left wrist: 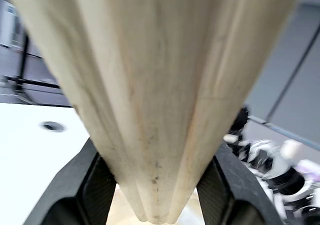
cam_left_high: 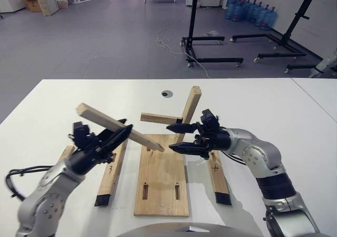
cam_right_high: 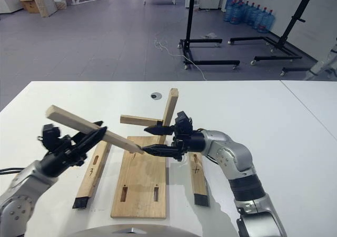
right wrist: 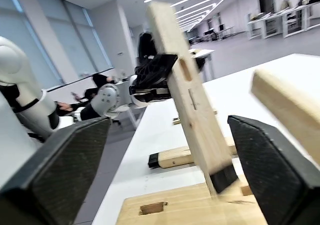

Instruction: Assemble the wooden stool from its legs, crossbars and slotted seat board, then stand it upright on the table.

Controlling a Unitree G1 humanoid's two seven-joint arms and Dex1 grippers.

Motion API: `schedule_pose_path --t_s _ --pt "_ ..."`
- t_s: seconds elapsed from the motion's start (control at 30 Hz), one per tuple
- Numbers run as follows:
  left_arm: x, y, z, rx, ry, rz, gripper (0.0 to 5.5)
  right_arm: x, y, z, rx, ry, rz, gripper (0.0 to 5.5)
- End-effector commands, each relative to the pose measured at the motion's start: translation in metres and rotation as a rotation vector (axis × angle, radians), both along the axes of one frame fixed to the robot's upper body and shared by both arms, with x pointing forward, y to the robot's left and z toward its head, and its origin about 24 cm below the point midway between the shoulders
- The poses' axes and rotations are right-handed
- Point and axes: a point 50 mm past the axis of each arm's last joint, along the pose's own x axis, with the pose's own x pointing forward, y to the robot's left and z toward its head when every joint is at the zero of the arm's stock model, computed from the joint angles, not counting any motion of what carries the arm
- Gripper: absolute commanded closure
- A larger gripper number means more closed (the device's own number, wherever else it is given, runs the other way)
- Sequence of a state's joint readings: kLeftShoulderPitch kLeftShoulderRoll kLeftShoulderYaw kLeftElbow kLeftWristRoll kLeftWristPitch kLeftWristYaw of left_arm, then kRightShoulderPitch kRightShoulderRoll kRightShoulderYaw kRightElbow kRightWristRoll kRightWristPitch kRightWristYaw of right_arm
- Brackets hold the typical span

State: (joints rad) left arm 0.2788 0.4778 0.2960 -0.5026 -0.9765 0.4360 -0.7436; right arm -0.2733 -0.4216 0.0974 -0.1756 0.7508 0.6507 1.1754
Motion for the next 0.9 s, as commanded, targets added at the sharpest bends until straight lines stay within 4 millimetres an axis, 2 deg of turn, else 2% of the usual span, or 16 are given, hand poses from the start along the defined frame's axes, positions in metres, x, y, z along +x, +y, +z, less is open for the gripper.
schedule_pose_path --t_s 0.03,0.07,0.27,0.33,0.43,0.6,0.9 --pt "0.003 0.025 0.010 0.130 -0.044 0.015 3.47 -0.002 -0.008 0.022 0.027 -0.091 -0.051 0.63" --pt "0.007 0.026 0.013 0.123 -0.064 -0.002 3.47 -0.002 -0.007 0.029 0.040 -0.113 -0.056 0.39" --pt "0.038 0.019 0.036 0.091 -0.219 -0.165 3.47 0.004 -0.005 0.078 0.146 -0.262 -0.051 0.37" --pt "0.043 0.017 0.041 0.130 -0.271 -0.227 3.47 0.007 -0.009 0.088 0.159 -0.296 -0.065 0.37" --pt "0.051 0.020 0.037 0.243 -0.292 -0.291 3.47 0.013 -0.016 0.102 0.167 -0.342 -0.101 0.37" --pt "0.061 0.031 0.022 0.398 -0.276 -0.300 3.47 0.021 -0.022 0.112 0.209 -0.355 -0.163 0.37" --pt "0.081 0.019 0.021 0.384 -0.350 -0.417 3.47 0.031 -0.025 0.113 0.223 -0.343 -0.201 0.37"
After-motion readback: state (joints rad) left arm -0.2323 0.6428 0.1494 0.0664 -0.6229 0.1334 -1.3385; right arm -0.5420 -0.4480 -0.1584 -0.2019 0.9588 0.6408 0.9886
